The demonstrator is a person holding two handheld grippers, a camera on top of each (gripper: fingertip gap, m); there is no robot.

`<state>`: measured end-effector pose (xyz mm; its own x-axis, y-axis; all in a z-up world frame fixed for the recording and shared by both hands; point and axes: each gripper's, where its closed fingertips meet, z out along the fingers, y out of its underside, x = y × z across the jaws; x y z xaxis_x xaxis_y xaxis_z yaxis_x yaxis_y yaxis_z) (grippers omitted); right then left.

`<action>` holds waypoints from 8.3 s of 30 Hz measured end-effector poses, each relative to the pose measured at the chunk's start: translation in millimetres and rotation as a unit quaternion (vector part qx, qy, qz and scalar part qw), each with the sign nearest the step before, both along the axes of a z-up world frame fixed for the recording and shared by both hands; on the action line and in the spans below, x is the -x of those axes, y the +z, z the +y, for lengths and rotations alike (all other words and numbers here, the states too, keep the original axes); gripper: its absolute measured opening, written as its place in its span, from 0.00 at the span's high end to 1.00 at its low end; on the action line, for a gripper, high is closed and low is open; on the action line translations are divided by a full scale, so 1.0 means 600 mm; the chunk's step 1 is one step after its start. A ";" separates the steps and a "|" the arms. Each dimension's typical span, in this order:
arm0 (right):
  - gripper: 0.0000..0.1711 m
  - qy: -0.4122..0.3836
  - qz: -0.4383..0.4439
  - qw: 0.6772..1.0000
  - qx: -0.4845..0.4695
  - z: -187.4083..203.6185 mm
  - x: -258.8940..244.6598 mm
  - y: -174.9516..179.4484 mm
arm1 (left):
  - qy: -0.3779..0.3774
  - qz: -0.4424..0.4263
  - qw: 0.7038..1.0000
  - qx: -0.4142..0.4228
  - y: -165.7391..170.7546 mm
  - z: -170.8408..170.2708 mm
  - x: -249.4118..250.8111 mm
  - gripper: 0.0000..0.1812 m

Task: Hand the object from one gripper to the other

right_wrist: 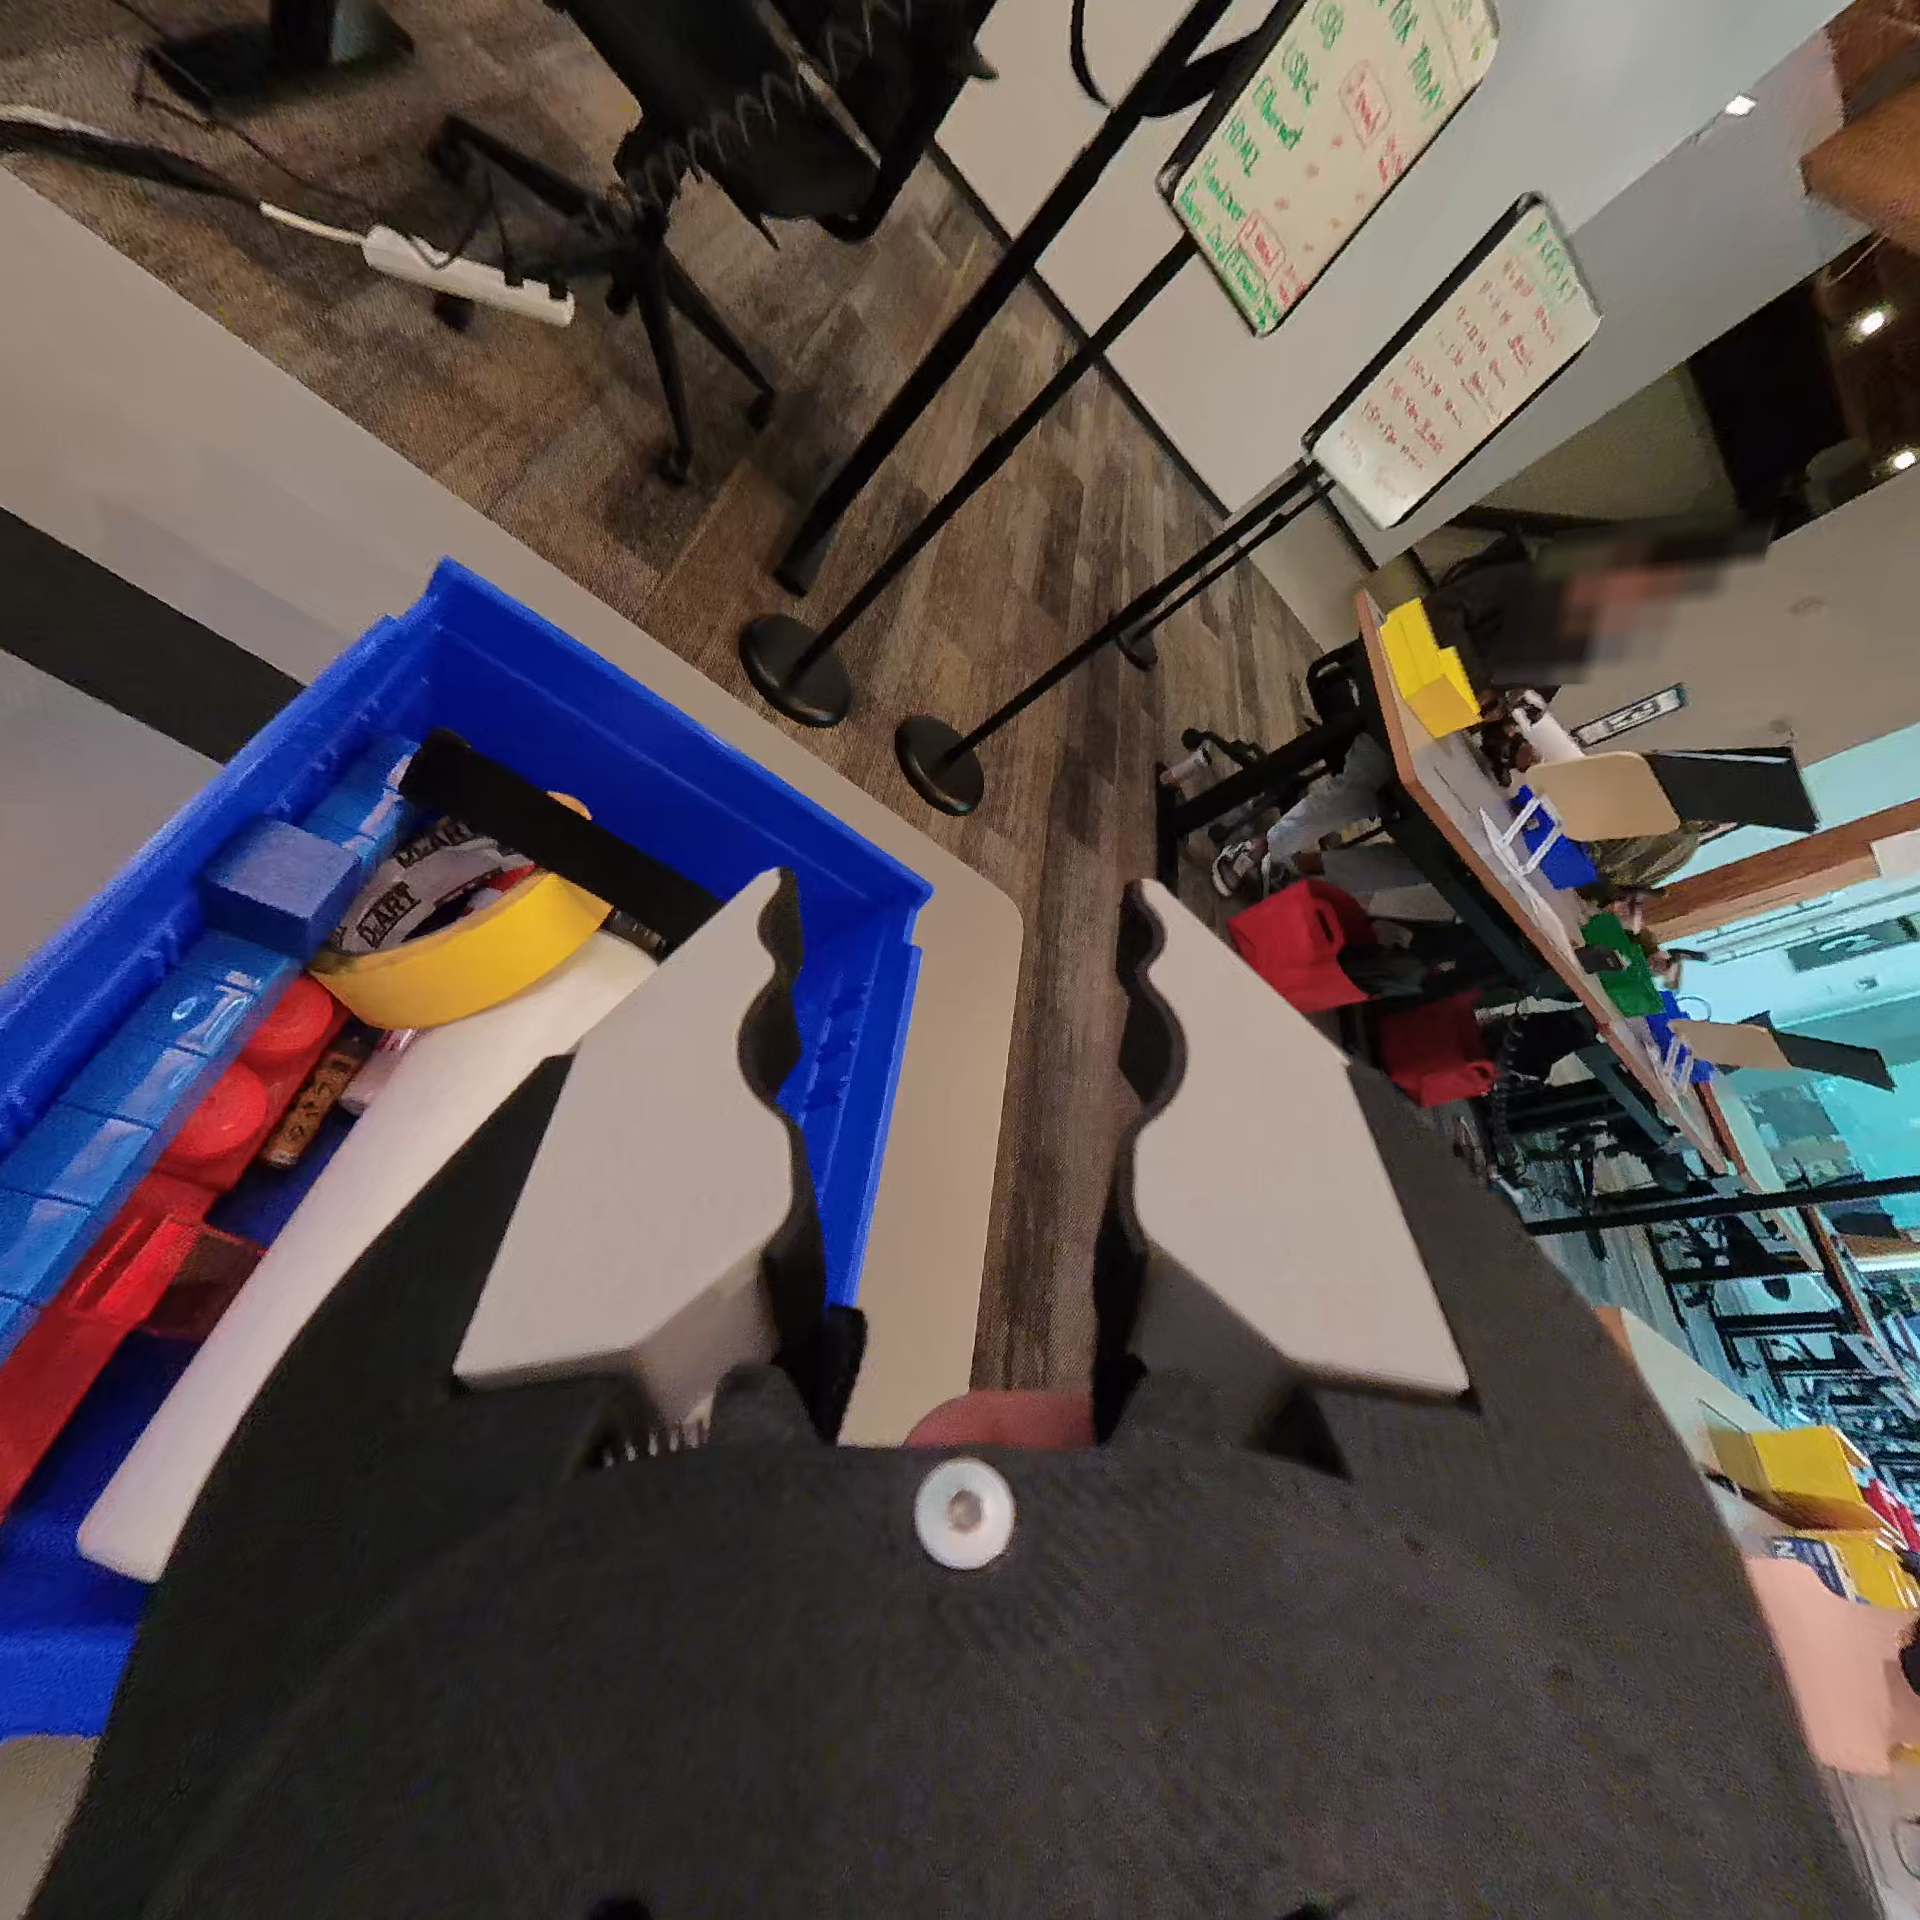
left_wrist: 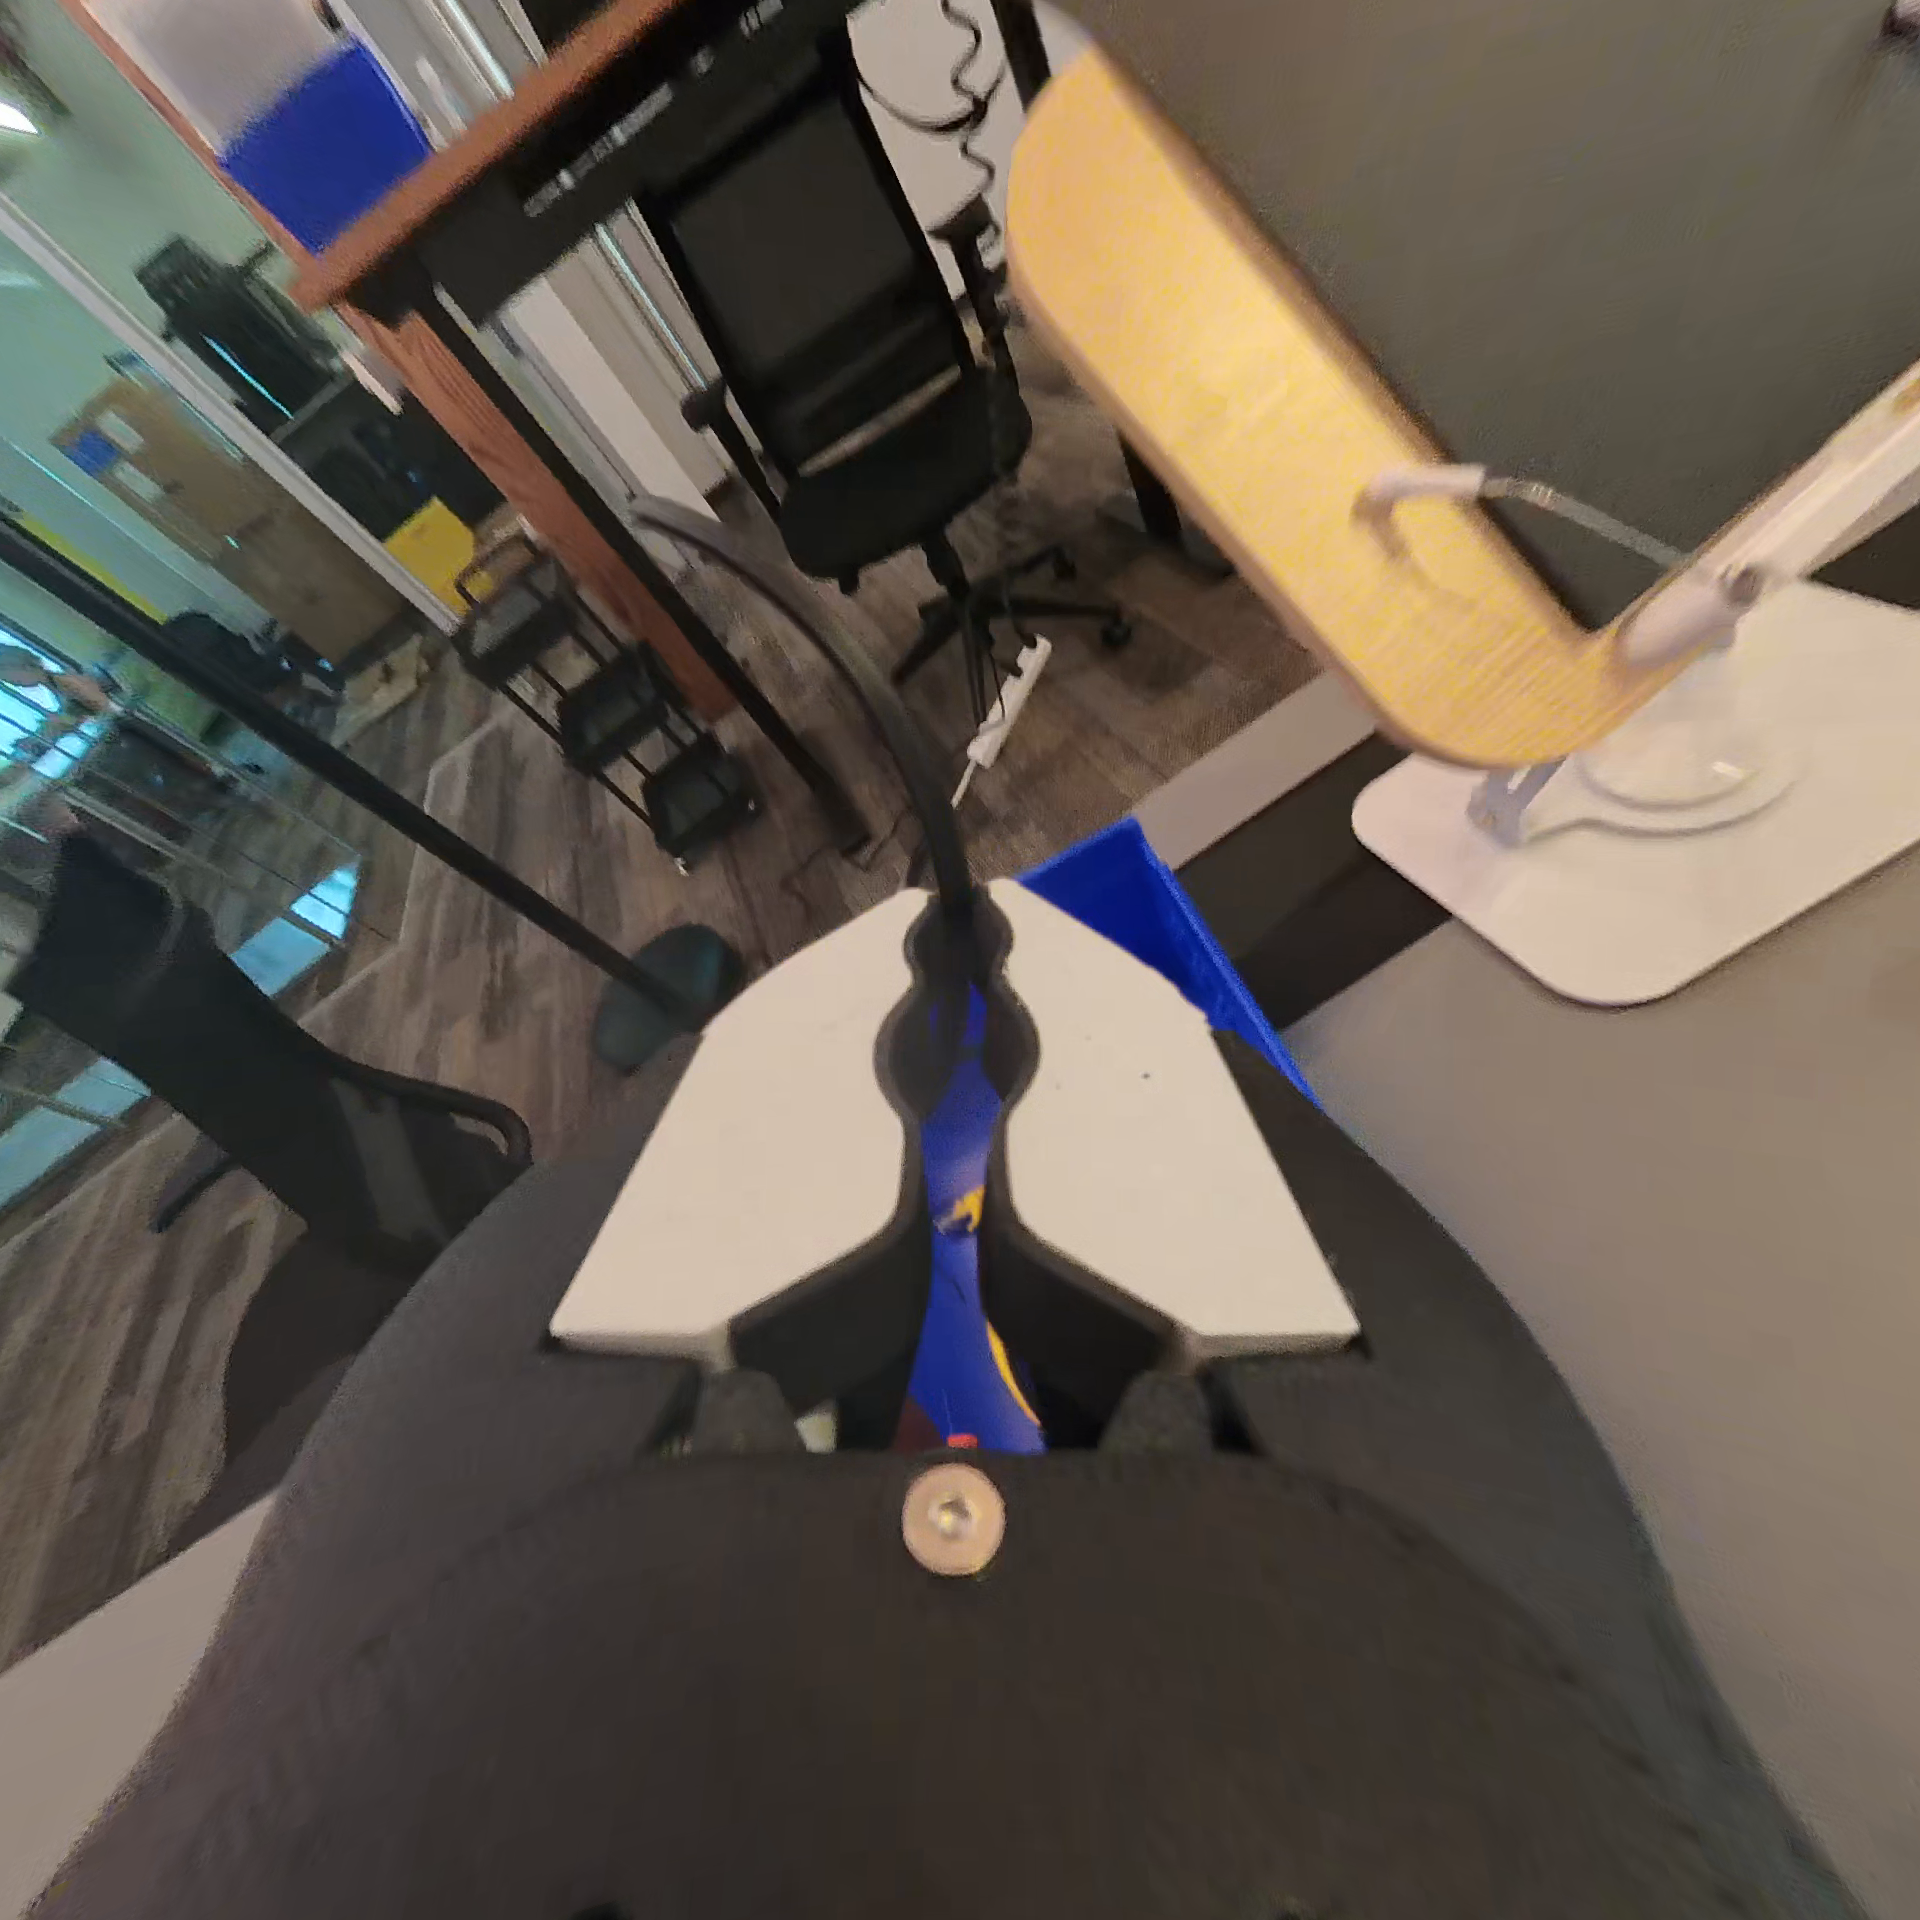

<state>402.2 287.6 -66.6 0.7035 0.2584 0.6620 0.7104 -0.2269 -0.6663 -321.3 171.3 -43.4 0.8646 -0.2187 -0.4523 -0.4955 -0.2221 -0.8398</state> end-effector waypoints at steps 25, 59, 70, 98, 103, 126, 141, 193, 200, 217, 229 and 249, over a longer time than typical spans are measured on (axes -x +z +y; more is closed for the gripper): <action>0.49 0.079 0.041 0.973 -0.214 -0.061 0.101 0.162 | 0.078 0.122 0.944 -0.297 0.489 -0.094 -0.105 0.98; 0.57 0.621 0.162 0.761 0.101 -0.383 0.605 -0.038 | -0.072 0.159 0.909 -0.378 0.751 -0.212 -0.457 0.98; 0.60 0.583 0.217 0.766 0.160 -0.377 0.699 -0.157 | -0.171 0.092 0.913 -0.359 0.699 -0.202 -0.583 0.98; 1.00 0.465 -0.217 0.719 -0.469 -0.372 0.636 -0.007 | -0.265 -0.147 0.952 0.029 0.184 -0.149 -0.439 0.98; 1.00 0.485 -0.211 0.691 -0.492 -0.418 0.655 -0.010 | -0.307 -0.177 0.929 0.104 0.047 -0.157 -0.469 0.98; 1.00 0.602 0.480 0.614 0.173 -0.391 0.640 0.024 | -0.350 -0.117 0.929 0.008 -0.114 -0.189 -0.587 0.98; 1.00 0.599 0.490 0.594 0.219 -0.406 0.656 0.005 | -0.355 -0.144 0.924 0.005 -0.143 -0.190 -0.625 0.96; 0.99 0.521 -0.003 0.763 0.382 -0.419 0.664 -0.404 | -0.105 -0.444 0.854 0.248 -0.361 -0.181 -0.499 0.98; 1.00 0.567 0.126 0.722 0.377 -0.415 0.665 -0.297 | -0.140 -0.405 0.890 0.154 -0.282 -0.183 -0.470 0.86; 1.00 0.644 0.231 0.586 0.434 -0.481 0.627 -0.173 | -0.213 0.397 0.882 -0.135 -0.204 -0.230 -0.555 0.76; 1.00 0.648 0.219 0.574 0.450 -0.498 0.624 -0.175 | -0.181 0.430 0.863 -0.195 -0.197 -0.226 -0.551 0.98; 0.49 0.730 0.139 0.648 0.167 -0.480 0.579 -0.058 | -0.224 -0.203 0.953 0.002 -0.126 -0.219 -0.494 0.98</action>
<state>54.9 -0.6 -101.2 -0.3725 0.8785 0.2990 0.1931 0.3885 -0.9010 -25.1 40.1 -119.2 0.7872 -0.6086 -0.0993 -0.1759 -0.0672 -0.9821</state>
